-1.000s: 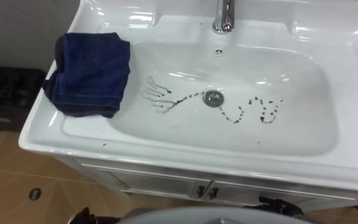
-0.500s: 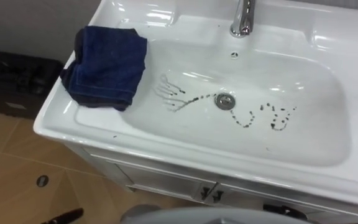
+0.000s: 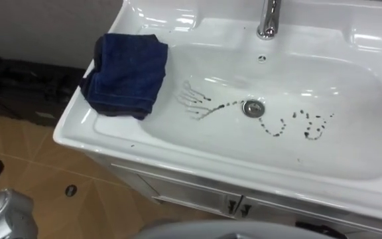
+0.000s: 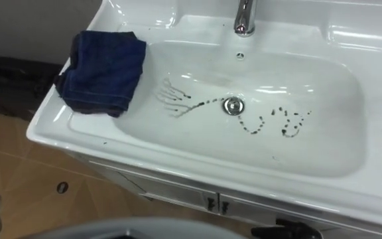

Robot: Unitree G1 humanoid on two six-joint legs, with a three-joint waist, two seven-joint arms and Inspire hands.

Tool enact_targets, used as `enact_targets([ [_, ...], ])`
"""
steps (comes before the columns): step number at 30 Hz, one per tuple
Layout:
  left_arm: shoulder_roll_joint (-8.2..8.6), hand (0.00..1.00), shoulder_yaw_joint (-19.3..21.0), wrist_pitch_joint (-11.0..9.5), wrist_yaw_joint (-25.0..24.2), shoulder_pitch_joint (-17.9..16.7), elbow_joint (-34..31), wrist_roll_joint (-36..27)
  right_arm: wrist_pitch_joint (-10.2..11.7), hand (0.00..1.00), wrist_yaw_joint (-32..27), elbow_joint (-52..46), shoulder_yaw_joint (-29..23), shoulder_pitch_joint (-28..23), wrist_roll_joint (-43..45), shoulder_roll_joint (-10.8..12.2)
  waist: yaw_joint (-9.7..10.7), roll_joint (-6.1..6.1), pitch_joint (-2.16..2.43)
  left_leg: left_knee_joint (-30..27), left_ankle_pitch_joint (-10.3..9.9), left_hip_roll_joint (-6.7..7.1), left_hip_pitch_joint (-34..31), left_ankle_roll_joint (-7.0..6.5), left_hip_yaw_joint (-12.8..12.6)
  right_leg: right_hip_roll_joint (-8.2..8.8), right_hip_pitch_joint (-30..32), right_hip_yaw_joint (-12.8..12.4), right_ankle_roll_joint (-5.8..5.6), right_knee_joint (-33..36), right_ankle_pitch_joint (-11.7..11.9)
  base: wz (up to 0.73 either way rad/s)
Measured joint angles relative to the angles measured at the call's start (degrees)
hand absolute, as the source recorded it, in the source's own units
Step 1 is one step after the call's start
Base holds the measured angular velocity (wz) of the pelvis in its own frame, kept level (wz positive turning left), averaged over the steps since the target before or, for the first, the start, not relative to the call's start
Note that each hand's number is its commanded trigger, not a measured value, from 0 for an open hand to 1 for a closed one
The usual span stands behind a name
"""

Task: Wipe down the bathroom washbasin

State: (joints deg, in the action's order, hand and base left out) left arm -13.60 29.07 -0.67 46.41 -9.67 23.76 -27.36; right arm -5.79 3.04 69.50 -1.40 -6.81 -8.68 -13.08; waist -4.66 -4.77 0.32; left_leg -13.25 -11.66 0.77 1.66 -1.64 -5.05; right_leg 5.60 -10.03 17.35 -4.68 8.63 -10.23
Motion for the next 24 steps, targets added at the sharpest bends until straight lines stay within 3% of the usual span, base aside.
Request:
enact_targets([
  [7,0.00,0.00,-0.1,-1.4,1.9,1.1,-7.3,2.0,1.2,0.00,2.1,0.4,0.1,0.1,0.1,0.0,1.3,0.47,0.06,-0.1,0.0,0.03,-0.4,0.02,0.1,0.02,0.2,0.3,0.05,0.0,-0.1,0.00],
  [9,-0.01,0.00,-0.4,-1.9,1.4,1.3,-12.0,8.2,1.5,0.00,2.5,0.6,0.1,-0.1,0.4,0.1,1.3,1.18,-0.23,0.0,0.0,0.05,0.0,0.02,0.0,0.02,0.0,0.2,0.04,0.0,-0.1,0.00],
  [13,-0.62,0.00,-1.3,-2.1,-0.4,2.6,-17.0,14.1,2.2,0.00,3.0,1.4,0.0,0.1,1.9,0.0,1.4,0.98,-0.18,-0.1,0.0,0.11,0.0,-0.04,-0.3,0.13,0.0,0.2,0.05,0.0,0.0,-0.03],
  [17,-0.62,0.00,-3.3,-2.1,-2.4,3.4,-23.7,22.9,2.7,0.00,3.3,2.1,0.0,0.6,2.5,0.0,1.5,1.36,-0.69,0.0,0.0,0.04,-0.1,-0.04,-0.3,0.10,0.1,0.0,0.05,-0.1,0.0,0.00],
  [18,-0.62,0.00,-3.8,-2.1,-2.9,3.4,-25.0,25.3,2.8,0.00,3.3,2.1,0.1,0.6,2.5,0.0,1.5,0.92,-0.45,0.0,0.0,0.01,0.0,-0.03,-0.4,0.09,0.2,0.0,0.05,-0.1,0.0,0.00],
  [20,-0.61,0.00,-5.5,-2.1,-3.4,3.4,-27.0,28.1,2.9,0.00,3.3,2.3,0.0,0.6,2.5,-0.1,1.9,1.23,-0.67,-0.3,0.0,0.04,-0.1,-0.03,-0.4,0.08,0.2,0.0,0.05,-0.3,0.0,0.00],
  [21,-0.61,0.00,-6.9,-2.1,-4.0,3.4,-27.9,29.2,3.2,0.00,3.4,2.4,0.0,0.7,2.5,-0.2,2.2,1.01,-0.41,-0.4,0.0,0.03,-0.3,-0.03,-0.4,0.07,0.3,0.0,0.05,-0.3,0.0,0.00],
  [22,-0.60,0.00,-7.4,-2.1,-4.5,3.4,-28.3,29.4,3.2,0.00,3.4,2.3,0.1,0.8,2.5,-0.2,2.5,1.71,-0.50,-0.4,0.0,0.04,-0.4,-0.03,-0.4,0.08,0.3,-0.1,0.05,-0.3,0.0,0.00],
  [23,-0.61,0.00,-8.7,-2.1,-5.6,3.4,-28.6,29.4,3.2,0.00,3.5,2.3,0.1,1.1,2.5,-0.2,3.0,1.15,-0.23,-0.3,0.0,0.00,-0.4,-0.02,-0.4,0.04,0.4,-0.1,0.05,-0.3,0.0,0.00],
  [24,-0.60,0.00,-10.2,-2.1,-6.7,3.4,-28.6,29.4,3.3,0.00,3.7,2.2,0.1,1.1,2.5,-0.2,3.4,1.46,-0.41,-0.3,0.0,0.00,-0.4,-0.02,-0.5,0.04,0.4,-0.2,0.05,-0.3,0.0,-0.03],
])
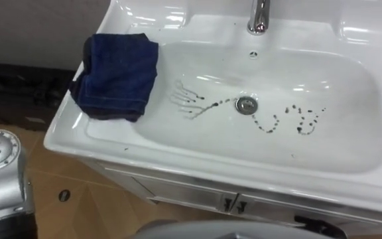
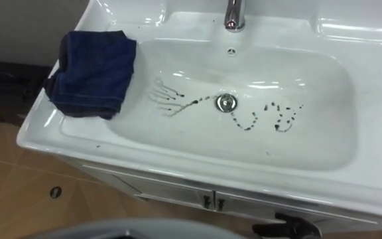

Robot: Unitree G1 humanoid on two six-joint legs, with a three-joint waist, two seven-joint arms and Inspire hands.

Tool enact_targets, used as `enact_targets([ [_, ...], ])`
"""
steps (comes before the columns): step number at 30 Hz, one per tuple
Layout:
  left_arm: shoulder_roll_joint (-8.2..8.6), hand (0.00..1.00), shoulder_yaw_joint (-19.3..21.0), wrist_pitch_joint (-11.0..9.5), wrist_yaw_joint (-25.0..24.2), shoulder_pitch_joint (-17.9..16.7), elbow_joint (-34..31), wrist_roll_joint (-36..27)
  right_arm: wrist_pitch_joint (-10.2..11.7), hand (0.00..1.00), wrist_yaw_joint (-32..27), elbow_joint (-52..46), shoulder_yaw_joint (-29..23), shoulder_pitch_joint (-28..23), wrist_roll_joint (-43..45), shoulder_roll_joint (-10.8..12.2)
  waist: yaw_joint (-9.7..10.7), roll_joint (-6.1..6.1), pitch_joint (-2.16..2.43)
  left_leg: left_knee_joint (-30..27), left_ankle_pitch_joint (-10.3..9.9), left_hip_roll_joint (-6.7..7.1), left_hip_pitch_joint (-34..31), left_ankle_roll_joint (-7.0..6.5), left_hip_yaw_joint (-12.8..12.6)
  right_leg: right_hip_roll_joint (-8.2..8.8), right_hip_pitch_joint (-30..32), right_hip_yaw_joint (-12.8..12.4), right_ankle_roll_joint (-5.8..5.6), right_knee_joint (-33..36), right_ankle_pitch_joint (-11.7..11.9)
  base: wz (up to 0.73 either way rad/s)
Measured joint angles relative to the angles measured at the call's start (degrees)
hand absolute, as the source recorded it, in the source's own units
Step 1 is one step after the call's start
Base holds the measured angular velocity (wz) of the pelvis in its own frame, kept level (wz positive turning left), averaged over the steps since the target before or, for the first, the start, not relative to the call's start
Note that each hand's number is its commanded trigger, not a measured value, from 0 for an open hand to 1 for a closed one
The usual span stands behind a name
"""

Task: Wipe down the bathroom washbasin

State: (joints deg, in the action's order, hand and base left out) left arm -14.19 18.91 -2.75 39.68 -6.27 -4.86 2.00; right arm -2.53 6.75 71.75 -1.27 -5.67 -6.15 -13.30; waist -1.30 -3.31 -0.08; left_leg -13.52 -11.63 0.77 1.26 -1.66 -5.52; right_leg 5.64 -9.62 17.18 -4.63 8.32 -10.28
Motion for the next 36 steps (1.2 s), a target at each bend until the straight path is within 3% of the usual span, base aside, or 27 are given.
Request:
enact_targets([
  [8,0.28,0.00,-6.9,0.0,-6.4,0.0,0.0,0.6,0.5,0.00,1.4,0.7,0.2,0.6,-0.6,0.1,1.3,0.68,0.02,0.4,0.0,-0.09,0.5,0.00,-0.9,-0.08,0.4,-2.7,0.01,0.2,0.0,-0.09],
  [18,1.81,0.00,-15.7,0.4,-10.5,-1.1,2.7,6.4,0.7,0.00,1.4,1.7,1.9,1.8,-2.4,0.2,2.1,1.79,-0.42,0.9,0.0,-0.30,1.5,0.03,-1.9,-0.12,0.0,-2.9,0.01,0.2,0.0,-0.05],
  [29,2.24,0.00,-17.4,0.5,-14.1,-1.1,5.6,7.9,1.3,0.00,1.3,2.4,2.4,2.3,-2.4,1.7,3.1,3.26,-0.14,0.9,0.0,-0.58,1.4,0.09,-2.3,-0.33,0.3,-3.1,0.27,0.2,0.2,-0.01],
  [36,2.21,0.00,-19.6,1.1,-16.7,-1.1,6.8,16.4,1.3,0.00,1.4,2.3,2.9,2.3,-2.4,1.8,3.0,3.16,-0.15,0.7,0.0,-0.89,1.3,0.20,-2.4,-0.73,0.4,-4.4,0.55,0.2,0.4,0.00],
])
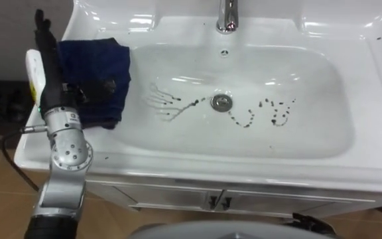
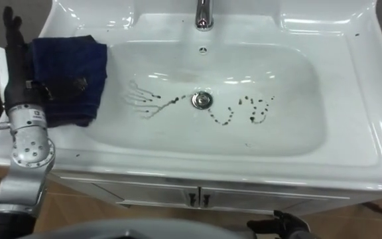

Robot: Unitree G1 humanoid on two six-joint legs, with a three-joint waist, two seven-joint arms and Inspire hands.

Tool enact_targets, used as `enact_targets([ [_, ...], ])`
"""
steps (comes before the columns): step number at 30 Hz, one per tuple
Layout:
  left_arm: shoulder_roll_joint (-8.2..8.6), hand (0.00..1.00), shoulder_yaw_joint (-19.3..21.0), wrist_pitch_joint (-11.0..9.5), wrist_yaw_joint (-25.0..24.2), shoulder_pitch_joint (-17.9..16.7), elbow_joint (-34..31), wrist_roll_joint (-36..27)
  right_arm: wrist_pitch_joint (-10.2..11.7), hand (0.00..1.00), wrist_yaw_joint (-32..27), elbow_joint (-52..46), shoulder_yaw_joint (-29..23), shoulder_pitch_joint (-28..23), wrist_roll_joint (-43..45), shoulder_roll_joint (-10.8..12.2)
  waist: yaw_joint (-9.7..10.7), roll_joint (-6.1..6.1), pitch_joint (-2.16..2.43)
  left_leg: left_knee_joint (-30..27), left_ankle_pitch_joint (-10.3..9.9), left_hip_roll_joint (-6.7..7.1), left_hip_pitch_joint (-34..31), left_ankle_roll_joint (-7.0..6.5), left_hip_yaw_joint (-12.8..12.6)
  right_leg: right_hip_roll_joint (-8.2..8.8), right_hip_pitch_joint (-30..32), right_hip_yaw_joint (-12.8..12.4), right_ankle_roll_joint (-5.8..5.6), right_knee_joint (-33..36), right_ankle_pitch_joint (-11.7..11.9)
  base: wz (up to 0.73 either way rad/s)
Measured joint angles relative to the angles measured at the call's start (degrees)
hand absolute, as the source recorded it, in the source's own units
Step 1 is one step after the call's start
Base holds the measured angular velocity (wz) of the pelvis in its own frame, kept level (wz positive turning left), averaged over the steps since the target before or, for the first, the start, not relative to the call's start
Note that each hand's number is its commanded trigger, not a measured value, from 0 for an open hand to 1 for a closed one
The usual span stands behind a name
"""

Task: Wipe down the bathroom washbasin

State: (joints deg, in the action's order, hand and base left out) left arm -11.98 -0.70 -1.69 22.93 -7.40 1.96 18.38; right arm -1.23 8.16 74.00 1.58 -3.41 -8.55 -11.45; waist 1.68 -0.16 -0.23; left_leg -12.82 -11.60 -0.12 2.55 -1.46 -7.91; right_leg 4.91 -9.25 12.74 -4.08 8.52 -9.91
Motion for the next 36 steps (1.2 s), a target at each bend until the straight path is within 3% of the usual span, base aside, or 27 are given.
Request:
enact_targets([
  [4,-0.01,0.00,-1.6,0.3,-0.4,0.0,0.0,2.9,0.2,0.00,0.0,0.0,0.3,0.0,-0.1,-0.5,0.4,-0.67,0.03,0.0,0.1,-0.09,-0.1,0.15,0.0,-0.10,0.2,-0.1,0.01,0.0,0.0,0.00],
  [9,-0.01,0.00,-3.0,1.0,-1.1,0.0,0.0,7.3,0.4,0.00,0.0,-0.1,0.6,0.0,-0.1,-1.1,1.3,-1.48,0.42,0.1,0.1,-0.09,0.0,0.21,-0.1,-0.11,0.2,-0.2,0.01,0.0,0.0,0.00],
  [19,-0.17,0.00,-4.0,2.2,-1.2,0.0,0.0,10.1,-0.2,0.00,0.1,0.8,0.5,0.4,-0.7,-1.1,1.7,-1.43,0.36,0.3,0.1,-0.15,-0.2,0.21,-0.3,-0.11,0.2,-0.2,0.01,0.0,0.0,-0.01],
  [28,-0.18,0.00,-4.0,6.4,-1.3,0.0,0.0,17.5,-1.4,0.00,0.1,1.1,0.5,1.0,-0.7,-1.2,1.7,-1.74,0.46,0.5,0.1,-0.14,-0.3,0.20,-0.9,-0.10,0.2,-0.6,0.03,0.0,0.0,-0.02],
  [36,-0.18,0.00,-4.0,6.6,-1.2,0.1,2.9,20.1,-1.3,0.00,0.0,1.1,0.6,1.2,-0.7,-1.8,1.7,-2.39,0.15,0.6,0.1,-0.15,-0.3,0.20,-1.3,-0.09,0.3,-0.7,0.04,0.0,0.0,0.00],
])
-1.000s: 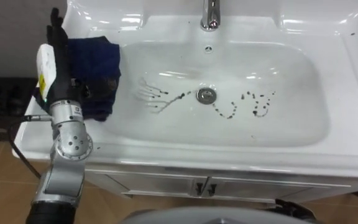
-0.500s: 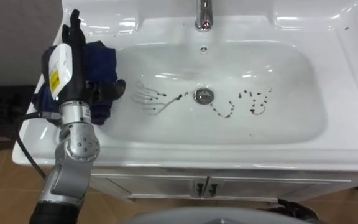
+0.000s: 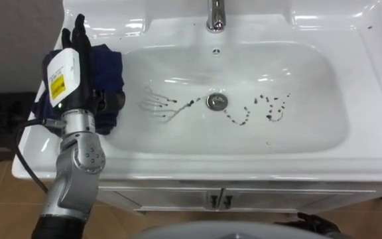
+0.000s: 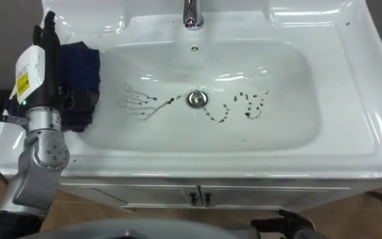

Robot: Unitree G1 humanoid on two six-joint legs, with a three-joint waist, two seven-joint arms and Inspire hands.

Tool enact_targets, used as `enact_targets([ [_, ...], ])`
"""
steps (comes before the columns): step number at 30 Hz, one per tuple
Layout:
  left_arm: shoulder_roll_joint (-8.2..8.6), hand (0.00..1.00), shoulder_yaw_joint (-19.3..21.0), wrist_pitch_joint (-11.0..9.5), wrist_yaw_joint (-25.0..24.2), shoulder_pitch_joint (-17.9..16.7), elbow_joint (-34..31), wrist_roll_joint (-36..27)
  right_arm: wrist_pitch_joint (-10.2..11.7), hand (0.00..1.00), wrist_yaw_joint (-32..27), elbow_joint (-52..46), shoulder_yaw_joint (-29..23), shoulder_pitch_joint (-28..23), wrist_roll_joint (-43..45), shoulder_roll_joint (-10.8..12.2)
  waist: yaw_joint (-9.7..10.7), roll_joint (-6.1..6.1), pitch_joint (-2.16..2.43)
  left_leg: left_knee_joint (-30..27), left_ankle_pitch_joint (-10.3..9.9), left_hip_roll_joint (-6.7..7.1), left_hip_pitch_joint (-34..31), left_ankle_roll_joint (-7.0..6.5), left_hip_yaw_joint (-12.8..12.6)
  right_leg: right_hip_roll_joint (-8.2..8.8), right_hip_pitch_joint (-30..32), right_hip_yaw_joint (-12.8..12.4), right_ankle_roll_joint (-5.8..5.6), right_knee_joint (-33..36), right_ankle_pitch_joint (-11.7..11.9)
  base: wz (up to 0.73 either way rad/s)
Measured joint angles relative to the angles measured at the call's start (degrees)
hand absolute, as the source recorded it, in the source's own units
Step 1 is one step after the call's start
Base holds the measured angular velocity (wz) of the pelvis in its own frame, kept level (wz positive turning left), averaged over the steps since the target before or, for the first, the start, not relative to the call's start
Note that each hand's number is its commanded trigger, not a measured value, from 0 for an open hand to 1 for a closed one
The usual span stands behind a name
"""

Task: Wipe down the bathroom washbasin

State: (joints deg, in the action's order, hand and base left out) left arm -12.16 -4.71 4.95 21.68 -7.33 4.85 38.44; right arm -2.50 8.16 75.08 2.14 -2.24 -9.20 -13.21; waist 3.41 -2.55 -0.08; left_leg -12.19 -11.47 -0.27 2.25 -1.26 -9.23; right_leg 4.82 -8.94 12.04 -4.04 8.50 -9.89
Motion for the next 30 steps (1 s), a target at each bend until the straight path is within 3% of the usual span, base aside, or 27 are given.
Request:
enact_targets([
  [11,-0.08,0.00,0.0,0.0,0.1,0.0,1.6,-0.1,0.0,0.00,-1.1,0.3,0.2,-0.1,0.0,-0.1,-0.1,0.17,-0.03,0.1,0.0,0.00,-0.1,0.00,-0.1,0.00,0.2,0.0,0.03,0.0,0.0,0.00],
  [18,-0.07,0.00,0.3,0.0,1.2,0.0,6.8,-0.1,-0.2,0.00,-2.2,0.6,0.9,-1.3,0.8,-0.1,-0.8,0.95,0.54,0.4,0.0,-0.01,1.2,0.06,-0.1,-0.02,0.0,-0.1,0.03,-0.1,0.0,-0.02],
  [24,-0.07,0.00,2.3,0.0,3.8,0.0,7.1,-0.1,-2.9,0.00,-3.8,1.4,1.1,-2.5,7.3,-0.1,-0.6,1.20,0.69,0.4,0.0,0.01,1.4,0.05,0.0,-0.02,-0.2,0.0,0.03,0.0,0.0,0.00],
  [30,-0.06,0.00,2.3,0.2,4.6,0.0,7.7,-0.1,-6.6,0.00,-4.0,2.7,1.1,-4.0,11.9,-0.1,-0.4,1.10,0.34,0.6,0.0,-0.05,1.3,0.06,0.0,-0.03,-0.2,-0.3,0.03,0.1,0.0,-0.01],
])
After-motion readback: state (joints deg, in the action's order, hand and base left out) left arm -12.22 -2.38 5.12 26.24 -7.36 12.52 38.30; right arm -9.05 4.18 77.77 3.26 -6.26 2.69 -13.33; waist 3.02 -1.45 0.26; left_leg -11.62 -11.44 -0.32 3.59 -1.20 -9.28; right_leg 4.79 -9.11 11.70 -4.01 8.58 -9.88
